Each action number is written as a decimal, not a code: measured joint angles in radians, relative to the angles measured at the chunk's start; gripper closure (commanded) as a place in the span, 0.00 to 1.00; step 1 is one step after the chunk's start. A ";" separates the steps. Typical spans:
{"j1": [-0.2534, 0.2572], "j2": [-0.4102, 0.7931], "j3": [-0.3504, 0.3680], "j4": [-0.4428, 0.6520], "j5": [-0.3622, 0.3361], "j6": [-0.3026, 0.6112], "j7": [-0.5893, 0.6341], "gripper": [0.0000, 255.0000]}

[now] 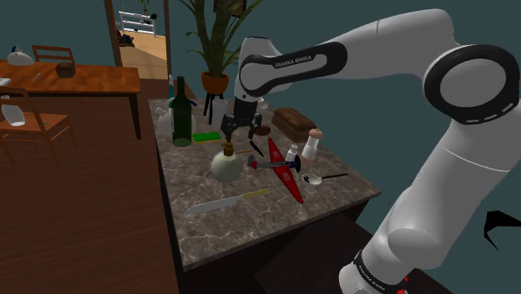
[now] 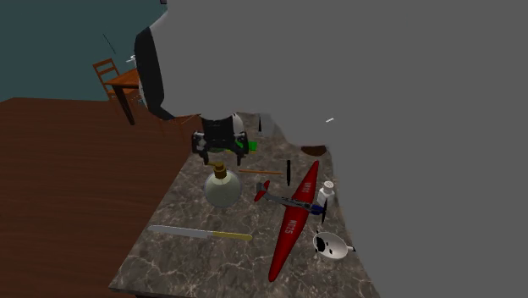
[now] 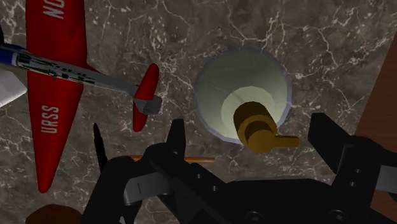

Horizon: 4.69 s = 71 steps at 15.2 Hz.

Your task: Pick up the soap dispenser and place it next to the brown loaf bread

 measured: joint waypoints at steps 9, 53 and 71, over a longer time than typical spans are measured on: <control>0.016 0.164 0.011 0.077 -0.005 0.083 0.030 0.00; 0.013 0.093 0.011 0.280 0.002 -0.190 0.029 1.00; 0.016 0.115 0.013 0.549 -0.002 -0.437 0.038 1.00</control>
